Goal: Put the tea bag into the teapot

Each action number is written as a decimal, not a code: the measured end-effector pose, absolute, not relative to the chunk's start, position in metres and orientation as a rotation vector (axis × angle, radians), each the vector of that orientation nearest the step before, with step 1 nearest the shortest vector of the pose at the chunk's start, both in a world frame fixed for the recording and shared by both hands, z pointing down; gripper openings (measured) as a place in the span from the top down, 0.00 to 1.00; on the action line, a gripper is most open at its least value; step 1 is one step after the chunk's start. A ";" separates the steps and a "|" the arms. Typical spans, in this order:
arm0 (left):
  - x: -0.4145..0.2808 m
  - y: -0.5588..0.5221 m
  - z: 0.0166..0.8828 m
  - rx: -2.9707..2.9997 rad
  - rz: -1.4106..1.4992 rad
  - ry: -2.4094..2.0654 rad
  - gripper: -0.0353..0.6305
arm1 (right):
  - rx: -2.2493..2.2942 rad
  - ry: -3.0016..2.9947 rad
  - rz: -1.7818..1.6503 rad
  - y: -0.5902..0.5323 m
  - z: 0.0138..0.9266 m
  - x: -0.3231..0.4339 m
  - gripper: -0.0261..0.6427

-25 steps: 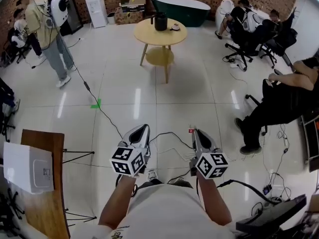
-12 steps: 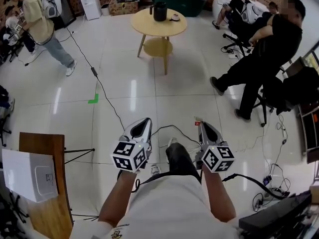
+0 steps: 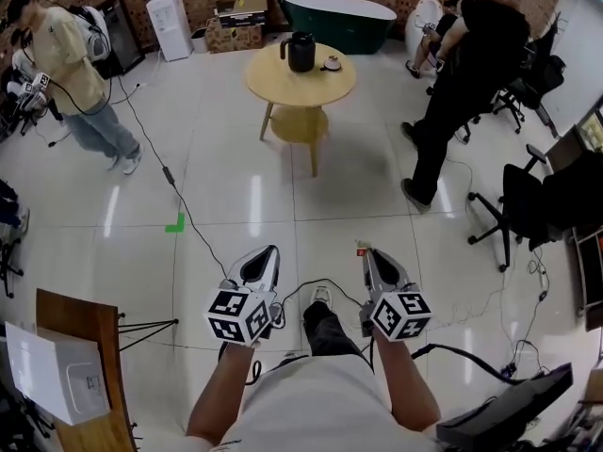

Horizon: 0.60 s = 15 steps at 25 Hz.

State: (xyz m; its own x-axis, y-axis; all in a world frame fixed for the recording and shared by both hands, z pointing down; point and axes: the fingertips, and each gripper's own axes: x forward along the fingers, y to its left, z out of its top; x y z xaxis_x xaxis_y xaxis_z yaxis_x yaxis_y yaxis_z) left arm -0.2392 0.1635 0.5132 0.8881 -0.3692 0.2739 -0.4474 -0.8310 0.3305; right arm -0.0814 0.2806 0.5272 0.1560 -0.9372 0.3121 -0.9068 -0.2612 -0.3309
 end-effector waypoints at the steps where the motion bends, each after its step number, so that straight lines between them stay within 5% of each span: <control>1: -0.226 0.154 0.512 2.665 0.280 -0.605 0.93 | -2.327 1.876 -0.718 0.270 0.527 -0.070 0.96; 15: -0.060 0.035 0.481 2.697 0.272 -0.697 0.93 | -2.183 2.026 -0.709 0.144 0.509 0.069 0.96</control>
